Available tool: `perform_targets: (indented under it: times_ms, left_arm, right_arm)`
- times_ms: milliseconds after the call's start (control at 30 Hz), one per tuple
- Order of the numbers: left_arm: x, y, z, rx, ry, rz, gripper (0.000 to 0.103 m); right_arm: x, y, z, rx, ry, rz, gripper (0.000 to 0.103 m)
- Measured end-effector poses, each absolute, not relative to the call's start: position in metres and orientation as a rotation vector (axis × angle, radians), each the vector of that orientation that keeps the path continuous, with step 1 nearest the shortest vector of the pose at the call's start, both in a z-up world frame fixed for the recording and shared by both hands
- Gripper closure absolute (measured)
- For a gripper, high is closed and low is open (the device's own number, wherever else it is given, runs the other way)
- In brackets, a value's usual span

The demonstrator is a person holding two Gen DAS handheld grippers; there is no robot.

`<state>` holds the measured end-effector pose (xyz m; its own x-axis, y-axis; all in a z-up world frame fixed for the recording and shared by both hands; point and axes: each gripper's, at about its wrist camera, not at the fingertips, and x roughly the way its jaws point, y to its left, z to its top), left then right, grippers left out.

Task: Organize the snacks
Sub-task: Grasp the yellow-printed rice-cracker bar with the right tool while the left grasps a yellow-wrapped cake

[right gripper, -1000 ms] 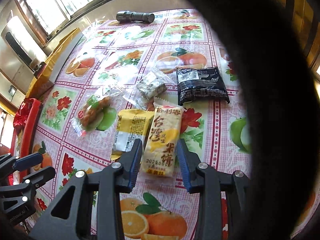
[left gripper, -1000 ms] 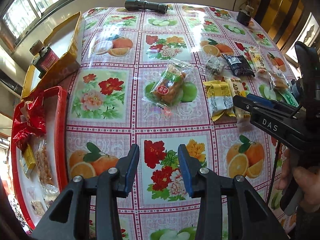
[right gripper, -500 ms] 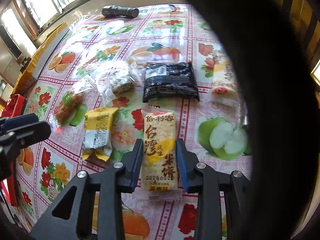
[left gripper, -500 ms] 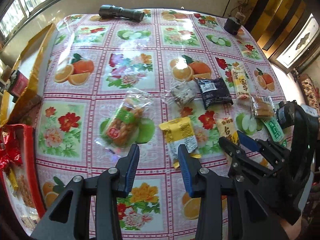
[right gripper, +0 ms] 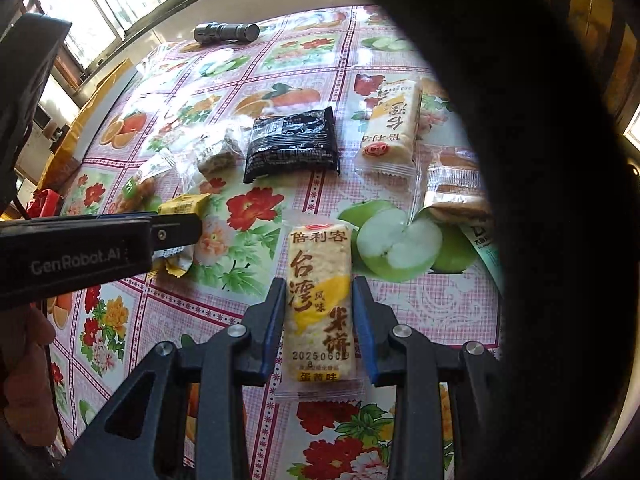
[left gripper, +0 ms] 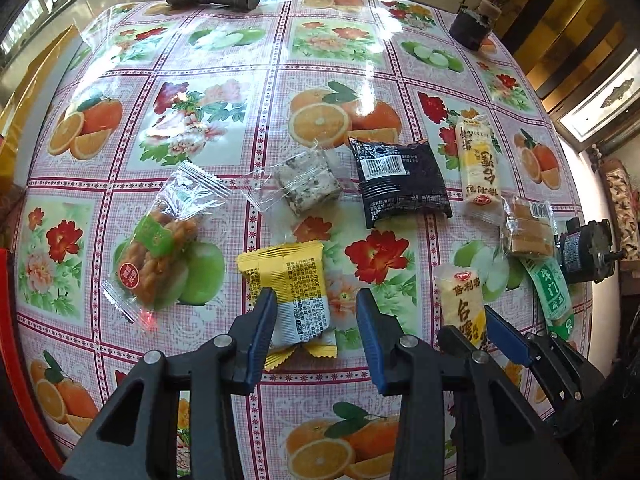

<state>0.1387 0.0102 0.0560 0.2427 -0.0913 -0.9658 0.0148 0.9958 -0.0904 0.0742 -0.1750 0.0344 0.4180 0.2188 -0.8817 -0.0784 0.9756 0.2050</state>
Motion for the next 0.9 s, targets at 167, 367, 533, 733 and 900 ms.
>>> perform_targets:
  times_ms: [167,367,533,733,900]
  left_arm:
    - [0.137,0.019,0.056,-0.102,1.333,-0.057,0.081]
    - [0.136,0.04,0.057,-0.194,1.361,-0.09,0.086]
    - [0.134,0.032,0.066,-0.201,1.316,-0.079,0.066]
    - [0.138,0.022,0.044,-0.169,1.349,0.035,0.054]
    - [0.141,0.013,0.041,-0.145,1.337,0.031,0.052]
  right_arm:
    - [0.074,-0.169,0.035,0.086,1.12,0.189,0.068]
    - [0.074,-0.164,0.035,0.049,1.116,0.176,0.067]
    - [0.076,-0.169,0.035,0.101,1.121,0.184,0.067]
    - [0.077,-0.171,0.035,0.107,1.117,0.194,0.066]
    - [0.074,-0.168,0.035,0.07,1.113,0.199,0.067]
